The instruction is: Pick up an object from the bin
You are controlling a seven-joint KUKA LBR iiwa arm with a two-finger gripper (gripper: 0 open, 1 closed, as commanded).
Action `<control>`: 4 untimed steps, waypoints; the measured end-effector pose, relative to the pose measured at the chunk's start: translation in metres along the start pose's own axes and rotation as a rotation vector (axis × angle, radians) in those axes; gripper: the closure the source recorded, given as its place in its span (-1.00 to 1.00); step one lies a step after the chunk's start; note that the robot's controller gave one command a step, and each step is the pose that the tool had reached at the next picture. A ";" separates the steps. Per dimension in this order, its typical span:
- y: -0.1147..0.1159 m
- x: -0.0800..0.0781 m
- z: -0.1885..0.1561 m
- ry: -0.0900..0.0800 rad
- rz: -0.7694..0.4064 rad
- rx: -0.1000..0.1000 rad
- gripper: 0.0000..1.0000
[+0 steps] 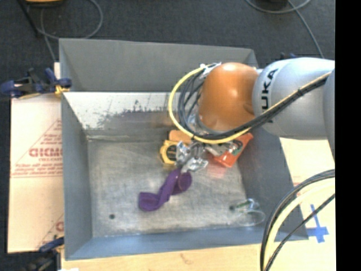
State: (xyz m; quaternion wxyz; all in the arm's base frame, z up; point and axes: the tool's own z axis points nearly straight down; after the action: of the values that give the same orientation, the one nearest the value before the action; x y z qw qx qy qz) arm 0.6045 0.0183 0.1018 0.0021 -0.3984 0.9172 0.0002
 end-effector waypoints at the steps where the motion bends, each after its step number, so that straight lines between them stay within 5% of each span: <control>1: 0.000 0.000 0.000 0.000 0.001 -0.001 1.00; 3: -0.002 0.000 -0.035 -0.005 -0.038 0.009 1.00; 4: -0.002 0.000 -0.056 0.009 -0.027 -0.008 1.00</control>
Offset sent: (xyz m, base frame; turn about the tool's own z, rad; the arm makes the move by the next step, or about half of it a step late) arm 0.0125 0.0136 0.2168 0.1200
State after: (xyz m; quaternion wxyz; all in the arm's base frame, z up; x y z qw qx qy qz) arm 0.6060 0.0166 0.1575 -0.0035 -0.4108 0.9117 0.0020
